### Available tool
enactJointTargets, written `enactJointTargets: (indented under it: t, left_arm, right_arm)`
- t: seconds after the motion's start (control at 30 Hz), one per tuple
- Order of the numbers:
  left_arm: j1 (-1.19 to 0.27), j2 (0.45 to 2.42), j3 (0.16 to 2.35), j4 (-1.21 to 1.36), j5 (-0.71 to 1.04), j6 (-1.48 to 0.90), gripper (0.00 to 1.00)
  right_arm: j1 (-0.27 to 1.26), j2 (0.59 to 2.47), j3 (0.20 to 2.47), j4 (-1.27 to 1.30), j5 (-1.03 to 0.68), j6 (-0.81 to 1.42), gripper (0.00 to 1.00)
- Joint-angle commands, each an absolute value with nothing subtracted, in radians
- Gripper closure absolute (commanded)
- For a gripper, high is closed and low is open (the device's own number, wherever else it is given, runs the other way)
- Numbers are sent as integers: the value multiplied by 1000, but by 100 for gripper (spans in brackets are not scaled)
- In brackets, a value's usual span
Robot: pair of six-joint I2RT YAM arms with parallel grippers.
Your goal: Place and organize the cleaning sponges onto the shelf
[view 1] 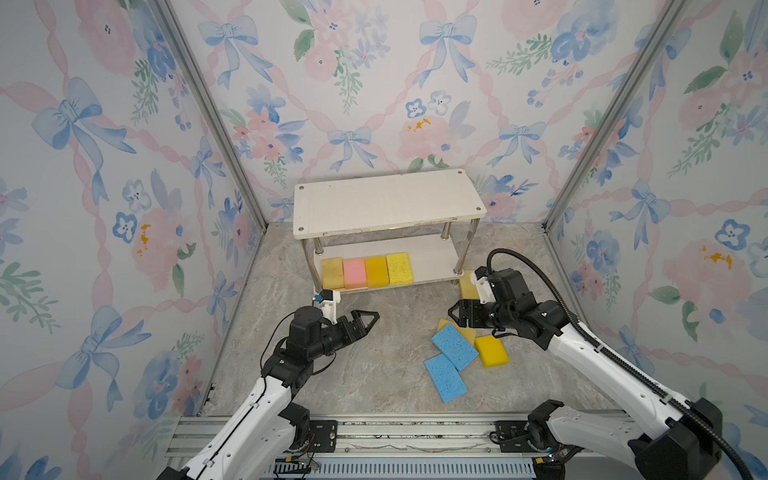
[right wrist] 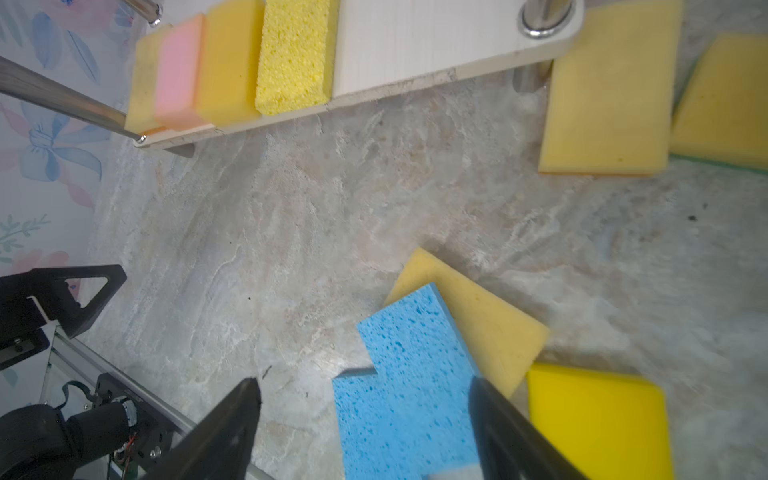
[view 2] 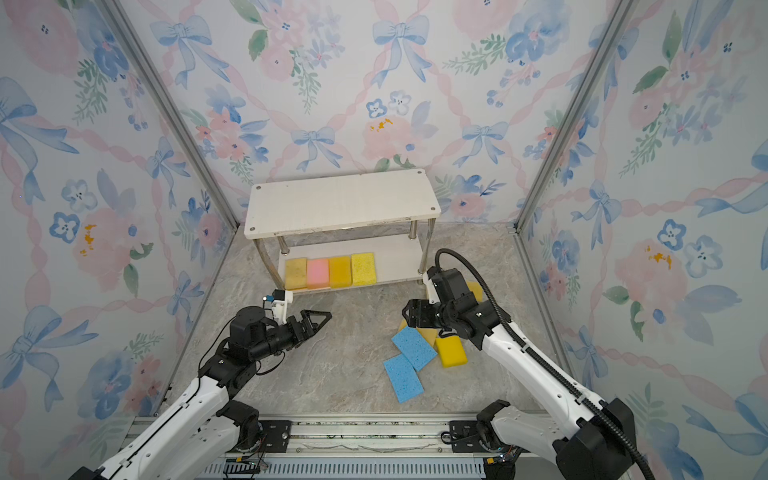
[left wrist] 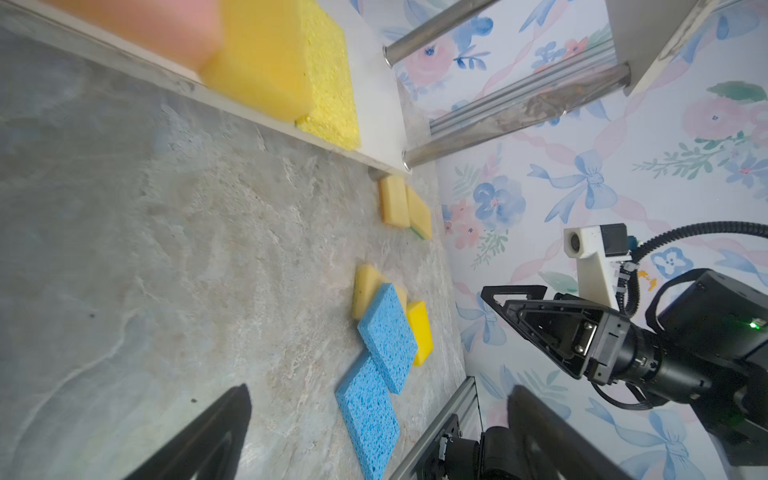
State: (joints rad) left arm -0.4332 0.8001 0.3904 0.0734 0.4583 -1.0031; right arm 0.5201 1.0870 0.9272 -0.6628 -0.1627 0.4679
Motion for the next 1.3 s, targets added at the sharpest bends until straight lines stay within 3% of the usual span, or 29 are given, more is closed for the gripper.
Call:
enactJointTargets:
  t: [0.0, 0.1, 0.33, 0.83, 1.27]
  left_arm:
    - [-550, 893, 343, 275, 371, -1090, 2]
    - [-651, 1020, 321, 440, 331, -1149, 3]
    - [-812, 1297, 448, 502, 256, -1100, 8]
    - [-824, 1660, 552, 692, 332, -1098, 17]
    - [-850, 1795, 638, 750, 375, -1103, 26]
  right_arm:
    - [490, 1033, 874, -848, -218, 405, 17]
    - [462, 997, 811, -829, -246, 413, 16]
    - [406, 1044, 687, -656, -366, 481, 16]
    - [328, 1155, 608, -488, -430, 517, 20]
    - [325, 1189, 566, -410, -463, 544, 20]
